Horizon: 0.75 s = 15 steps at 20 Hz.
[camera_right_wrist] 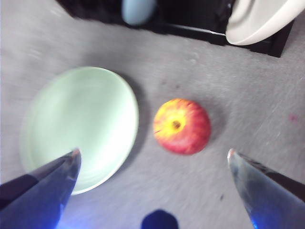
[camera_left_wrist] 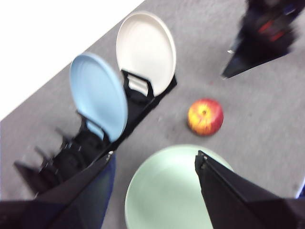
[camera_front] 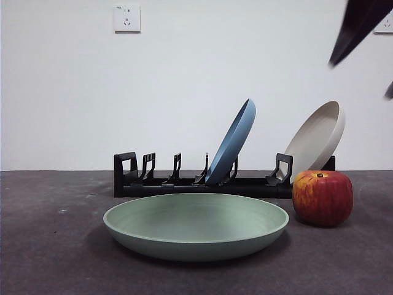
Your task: Take the green plate from the plate rack,put the plate on the table,take the apple from the table,put the apple in the plate
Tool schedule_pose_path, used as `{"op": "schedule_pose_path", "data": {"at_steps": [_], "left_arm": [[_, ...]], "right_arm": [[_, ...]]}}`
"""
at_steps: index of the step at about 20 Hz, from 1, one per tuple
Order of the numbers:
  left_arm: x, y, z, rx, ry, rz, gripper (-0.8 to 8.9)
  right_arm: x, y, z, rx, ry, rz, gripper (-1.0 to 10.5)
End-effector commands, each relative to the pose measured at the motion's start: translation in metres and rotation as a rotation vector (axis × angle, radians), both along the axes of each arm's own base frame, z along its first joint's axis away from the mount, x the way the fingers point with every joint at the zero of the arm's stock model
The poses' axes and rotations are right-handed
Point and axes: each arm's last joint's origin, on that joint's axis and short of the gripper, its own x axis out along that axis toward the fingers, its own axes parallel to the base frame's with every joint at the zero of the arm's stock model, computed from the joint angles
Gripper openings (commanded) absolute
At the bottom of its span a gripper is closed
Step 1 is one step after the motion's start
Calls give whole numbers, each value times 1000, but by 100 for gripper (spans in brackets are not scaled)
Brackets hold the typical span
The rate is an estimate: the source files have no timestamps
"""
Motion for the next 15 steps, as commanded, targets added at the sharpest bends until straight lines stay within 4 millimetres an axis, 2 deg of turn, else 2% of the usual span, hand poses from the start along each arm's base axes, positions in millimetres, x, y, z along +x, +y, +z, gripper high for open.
{"op": "schedule_pose_path", "data": {"at_steps": [1,6,12,15], "left_arm": [[-1,4,-4,32,27,7,283],[-3,8,-9,87,63,8,283],[-3,8,-10,98,70,9,283],[-3,8,-10,82,80,19,283]], "right_arm": [[16,16,-15,-53,27,8,690],[48,43,-57,-207,95,-15,690],[68,50,-95,-242,184,-8,690],[73,54,-105,-248,199,-1,687]]}}
